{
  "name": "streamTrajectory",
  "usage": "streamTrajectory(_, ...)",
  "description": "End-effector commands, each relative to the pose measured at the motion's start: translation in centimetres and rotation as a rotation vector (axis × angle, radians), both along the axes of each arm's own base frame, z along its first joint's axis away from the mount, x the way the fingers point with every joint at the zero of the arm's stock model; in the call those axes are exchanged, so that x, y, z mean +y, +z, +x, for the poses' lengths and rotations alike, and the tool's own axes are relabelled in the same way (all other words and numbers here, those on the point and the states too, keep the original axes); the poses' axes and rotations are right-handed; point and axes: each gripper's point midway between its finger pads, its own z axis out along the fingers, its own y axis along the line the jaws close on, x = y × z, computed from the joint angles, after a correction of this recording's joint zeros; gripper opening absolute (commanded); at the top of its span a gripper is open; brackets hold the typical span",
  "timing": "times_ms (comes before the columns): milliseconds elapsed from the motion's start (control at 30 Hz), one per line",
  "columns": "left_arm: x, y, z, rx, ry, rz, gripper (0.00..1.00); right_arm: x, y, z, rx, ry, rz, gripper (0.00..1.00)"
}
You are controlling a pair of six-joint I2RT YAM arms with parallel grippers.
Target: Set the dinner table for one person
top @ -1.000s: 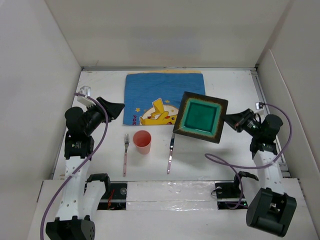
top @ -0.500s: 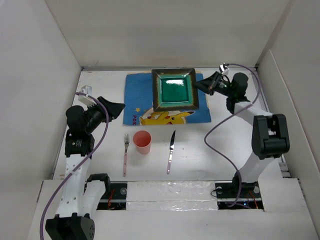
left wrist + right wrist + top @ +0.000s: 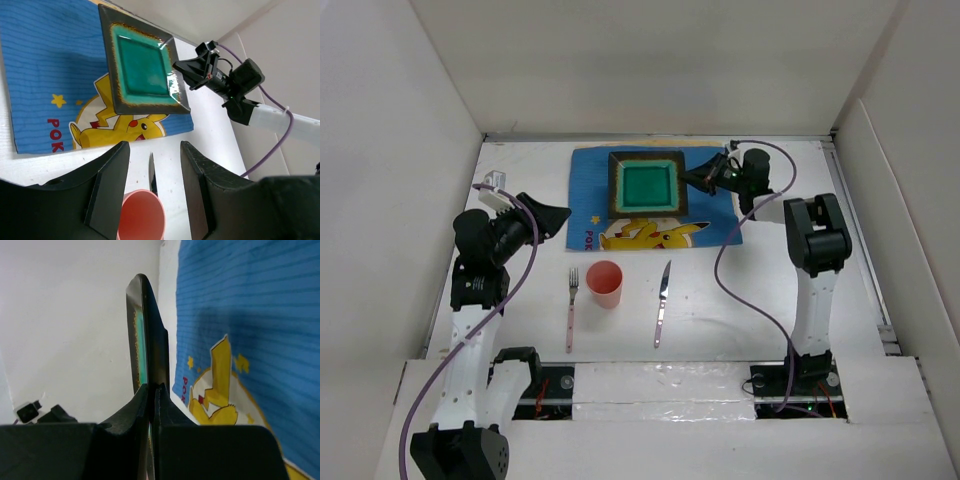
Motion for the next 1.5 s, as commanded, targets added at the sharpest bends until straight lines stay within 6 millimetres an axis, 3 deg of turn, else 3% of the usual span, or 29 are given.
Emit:
streamTrajectory(0,0.0,1.3,0.1,-0.054,-0.014,0.018,0.42,0.7,7.0,1.4,-0.198,0.008,0.063,0.00)
streamTrajectory(300,-0.1,1.0,0.2,-0.047,-0.018,0.014,0.42,2.0,2.3,3.5,-0.128,0.002,0.057,0.00)
streamTrajectory(467,0.0,1.0,0.2,-0.047,-0.016,0.015,0.42,2.7,-2.2,4.1,-0.048,0.029,-0.022,0.00)
streamTrajectory(633,-0.2,1.0,0.1,-0.046,-0.025,0.009,0.42,2.8,-3.5,4.6,-0.025,0.046,-0.082,0.00)
streamTrajectory(667,-0.2,1.1,0.1,-0.051,-0.028,0.009,0.42,2.7,-5.0,4.4,0.012,0.057,-0.115,0.00)
streamTrajectory(700,-0.2,1.0,0.1,-0.047,-0.026,0.008,0.42,2.7,-5.2,4.5,0.014,0.060,-0.127,0.00)
streamTrajectory(767,-0.2,0.9,0.1,-0.046,-0.026,0.008,0.42,2.6,-5.5,4.5,0.019,0.063,-0.146,0.13)
streamTrajectory(833,-0.2,0.9,0.1,-0.046,-0.026,0.008,0.42,2.0,-5.4,4.9,0.012,0.044,-0.156,0.29)
streamTrajectory(967,-0.2,0.9,0.1,-0.046,-0.026,0.007,0.42,1.2,-4.8,5.8,-0.001,0.039,-0.226,0.49)
streamTrajectory(1200,-0.1,0.8,0.0,-0.048,-0.018,0.013,0.42,0.5,-3.4,7.2,-0.044,0.014,-0.336,0.58)
streamTrajectory(1367,-0.1,0.9,0.0,-0.050,-0.020,0.012,0.42,-3.3,-1.2,8.3,-0.103,-0.087,-0.515,0.68)
streamTrajectory(1433,-0.2,0.9,0.0,-0.049,-0.023,0.010,0.42,-4.3,-0.5,8.2,-0.115,-0.094,-0.553,0.65)
streamTrajectory(1467,-0.2,1.0,0.0,-0.052,-0.023,0.009,0.42,-4.4,0.9,7.6,-0.127,-0.094,-0.553,0.61)
